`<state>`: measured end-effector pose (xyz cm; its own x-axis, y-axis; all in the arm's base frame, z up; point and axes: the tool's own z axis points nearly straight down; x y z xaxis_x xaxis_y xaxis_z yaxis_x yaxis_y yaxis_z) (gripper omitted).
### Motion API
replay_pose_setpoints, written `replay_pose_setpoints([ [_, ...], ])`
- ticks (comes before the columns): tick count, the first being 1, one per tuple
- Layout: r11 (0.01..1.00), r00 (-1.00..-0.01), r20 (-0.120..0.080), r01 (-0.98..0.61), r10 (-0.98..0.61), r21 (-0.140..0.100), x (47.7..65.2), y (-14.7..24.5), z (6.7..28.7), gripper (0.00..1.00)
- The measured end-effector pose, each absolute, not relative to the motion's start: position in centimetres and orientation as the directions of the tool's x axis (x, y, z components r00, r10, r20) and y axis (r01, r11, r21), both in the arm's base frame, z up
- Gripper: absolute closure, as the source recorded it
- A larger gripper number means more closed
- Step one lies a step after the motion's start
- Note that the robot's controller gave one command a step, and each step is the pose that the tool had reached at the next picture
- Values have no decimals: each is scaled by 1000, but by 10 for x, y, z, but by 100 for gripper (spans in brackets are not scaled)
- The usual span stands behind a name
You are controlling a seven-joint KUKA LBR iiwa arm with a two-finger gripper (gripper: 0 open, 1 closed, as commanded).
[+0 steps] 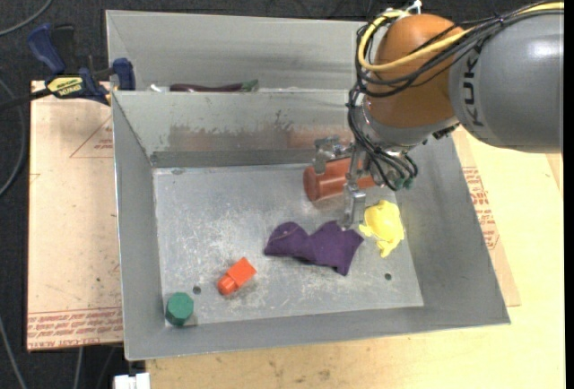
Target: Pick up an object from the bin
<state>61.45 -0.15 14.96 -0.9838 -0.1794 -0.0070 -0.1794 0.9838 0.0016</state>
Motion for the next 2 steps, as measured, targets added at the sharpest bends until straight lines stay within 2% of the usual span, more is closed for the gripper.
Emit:
replay_pose_setpoints([
  [1, 996, -996, -9, -84, -84, 2, 626, 10, 154, 0],
  [2, 992, -992, -10, 128, 128, 5, 632, 12, 154, 0],
])
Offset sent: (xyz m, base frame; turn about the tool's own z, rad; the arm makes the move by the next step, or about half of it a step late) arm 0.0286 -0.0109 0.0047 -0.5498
